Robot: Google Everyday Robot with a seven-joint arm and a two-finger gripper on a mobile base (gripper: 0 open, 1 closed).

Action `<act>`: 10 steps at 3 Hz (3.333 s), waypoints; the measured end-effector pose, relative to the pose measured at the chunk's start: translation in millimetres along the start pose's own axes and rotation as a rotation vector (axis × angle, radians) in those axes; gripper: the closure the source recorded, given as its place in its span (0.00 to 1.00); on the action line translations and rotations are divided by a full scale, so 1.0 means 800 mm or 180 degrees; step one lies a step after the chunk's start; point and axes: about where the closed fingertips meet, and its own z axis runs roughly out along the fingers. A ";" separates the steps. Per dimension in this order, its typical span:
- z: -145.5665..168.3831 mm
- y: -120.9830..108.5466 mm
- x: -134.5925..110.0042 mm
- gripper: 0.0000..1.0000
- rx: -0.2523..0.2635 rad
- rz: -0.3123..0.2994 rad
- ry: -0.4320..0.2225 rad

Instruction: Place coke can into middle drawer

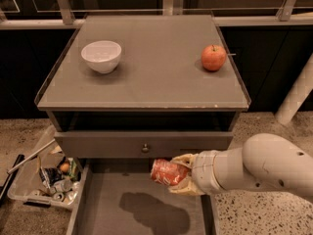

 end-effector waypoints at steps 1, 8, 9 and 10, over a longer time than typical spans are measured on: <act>0.017 -0.004 0.004 1.00 0.0021 -0.0023 0.0013; 0.266 0.004 0.191 1.00 -0.0113 0.0181 0.0053; 0.304 0.023 0.205 1.00 -0.0202 0.0256 -0.0051; 0.333 0.034 0.219 1.00 -0.0231 0.0360 -0.0081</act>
Offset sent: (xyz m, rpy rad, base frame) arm 0.0443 0.0114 -0.0825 -0.0176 -0.0287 -0.0352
